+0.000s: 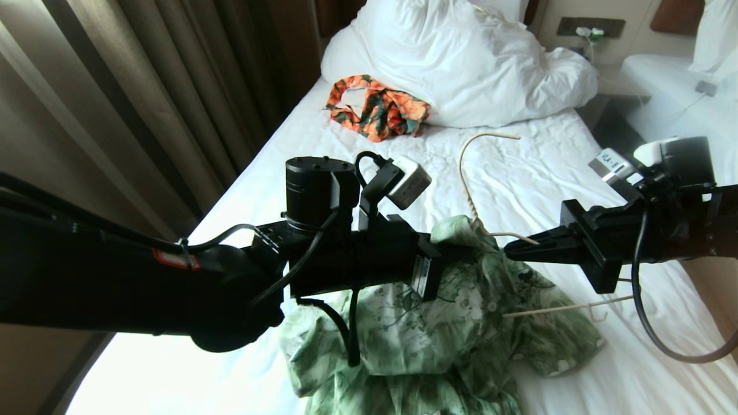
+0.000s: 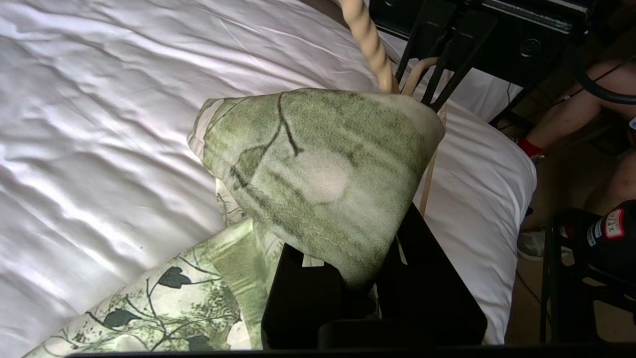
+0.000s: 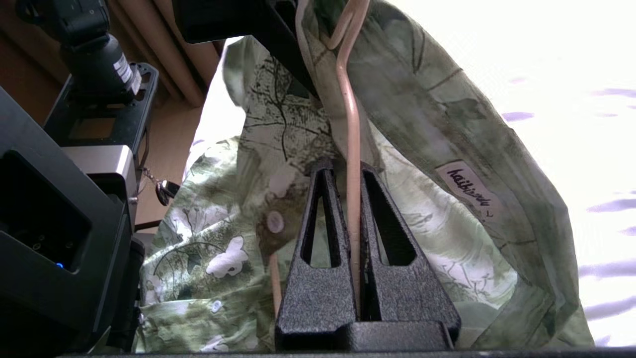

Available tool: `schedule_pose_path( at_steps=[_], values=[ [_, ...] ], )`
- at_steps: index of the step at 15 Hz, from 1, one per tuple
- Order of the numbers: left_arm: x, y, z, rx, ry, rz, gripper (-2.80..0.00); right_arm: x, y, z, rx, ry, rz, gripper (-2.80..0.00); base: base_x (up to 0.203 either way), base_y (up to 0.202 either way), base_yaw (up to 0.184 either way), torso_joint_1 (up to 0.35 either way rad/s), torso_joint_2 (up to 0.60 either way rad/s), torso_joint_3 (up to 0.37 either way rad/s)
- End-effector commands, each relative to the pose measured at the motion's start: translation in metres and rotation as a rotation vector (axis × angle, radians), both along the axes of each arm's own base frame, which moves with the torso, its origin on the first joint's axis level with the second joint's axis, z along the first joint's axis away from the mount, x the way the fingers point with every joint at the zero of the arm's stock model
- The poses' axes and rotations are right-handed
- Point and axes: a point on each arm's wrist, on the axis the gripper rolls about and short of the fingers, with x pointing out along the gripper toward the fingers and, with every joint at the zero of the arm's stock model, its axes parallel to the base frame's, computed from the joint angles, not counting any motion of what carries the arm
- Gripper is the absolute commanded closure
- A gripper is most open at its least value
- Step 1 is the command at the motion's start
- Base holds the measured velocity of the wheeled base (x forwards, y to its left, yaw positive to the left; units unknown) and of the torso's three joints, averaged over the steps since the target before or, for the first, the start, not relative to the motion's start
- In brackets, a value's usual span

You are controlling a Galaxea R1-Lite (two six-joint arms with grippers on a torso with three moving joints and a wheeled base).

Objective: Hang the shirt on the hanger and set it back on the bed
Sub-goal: Hook the other side of the shirt onto the hanger

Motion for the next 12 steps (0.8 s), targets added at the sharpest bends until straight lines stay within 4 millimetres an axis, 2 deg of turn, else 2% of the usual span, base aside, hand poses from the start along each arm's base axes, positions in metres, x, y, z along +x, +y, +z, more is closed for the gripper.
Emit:
schedule_pose_path(
  at_steps=[1,3,4,5,7,12],
  values=[
    [-0.001,0.001,0.003,-0.008,-0.008,0.003,0.00,-0.001,0.000,0.001,0.009,-0.008,0.019,0.00,0.000,0.000,0.000,0.000,0.00,0.000],
    [-0.002,0.002,0.004,-0.012,-0.012,0.004,0.00,-0.001,0.000,-0.001,0.011,-0.018,0.020,0.00,0.000,0.000,0.000,0.000,0.00,0.000],
    [-0.002,0.002,0.005,-0.013,-0.013,0.004,0.00,-0.002,0.000,-0.002,0.012,-0.025,0.020,-1.05,0.000,0.000,0.000,0.000,0.00,0.000],
    [-0.003,0.003,0.006,-0.015,-0.015,0.005,0.00,-0.002,0.000,-0.005,0.015,-0.036,0.020,-2.80,0.000,0.000,0.000,0.000,0.00,0.000],
    [-0.005,0.005,0.010,-0.022,-0.020,0.006,0.00,-0.004,0.000,-0.001,0.018,-0.049,0.018,-2.80,0.000,0.000,0.000,0.000,0.00,0.000],
    [-0.013,0.012,0.020,-0.041,-0.028,0.002,0.00,-0.041,-0.012,0.032,0.069,0.094,-0.058,-2.80,0.000,0.000,0.000,0.000,0.00,0.000]
  ],
)
